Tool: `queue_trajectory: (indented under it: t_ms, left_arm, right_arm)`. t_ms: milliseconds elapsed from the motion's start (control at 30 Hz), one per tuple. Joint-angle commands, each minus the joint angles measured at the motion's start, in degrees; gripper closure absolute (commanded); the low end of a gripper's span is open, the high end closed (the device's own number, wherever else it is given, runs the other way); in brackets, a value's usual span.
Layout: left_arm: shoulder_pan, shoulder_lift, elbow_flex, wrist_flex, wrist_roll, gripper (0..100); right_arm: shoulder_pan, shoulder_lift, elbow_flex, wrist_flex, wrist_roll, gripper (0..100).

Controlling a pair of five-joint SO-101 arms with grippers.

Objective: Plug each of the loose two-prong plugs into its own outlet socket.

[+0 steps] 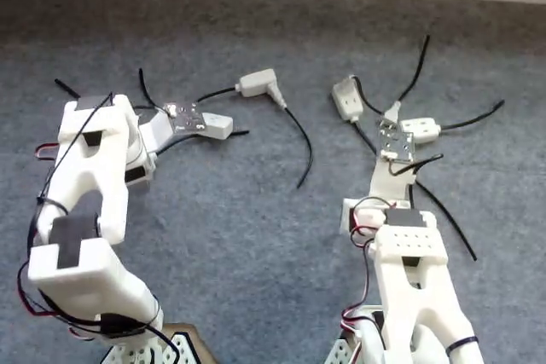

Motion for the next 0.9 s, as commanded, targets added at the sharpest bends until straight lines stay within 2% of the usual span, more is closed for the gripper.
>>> queue_trajectory:
  t_ms: [0,267,567,767,867]
  left_arm:
    - [-0.40,2.51,-3.03,0.62,-0.44,89]
    - [-3.56,3.47,-3.82,1.05,-0.79,89]
    - [-3.38,-12.88,-3.38,3.60,-0.79,89]
    - [-5.05,-6.20,-3.38,-9.32,-0.44,82]
    - [-5.93,-0.13,-4.00,-13.80,-0.79,81]
  right_arm:
    - [0.57,-0.84,1.19,-3.74,0.00,72.4]
    - [0.48,-0.75,2.77,-6.90,0.09,72.4]
    - [0.31,-0.40,2.77,-6.90,0.09,72.4]
    - [0.31,-0.48,6.73,-12.62,1.85,72.4]
    - [-0.04,-0.84,7.78,-12.97,3.60,72.4]
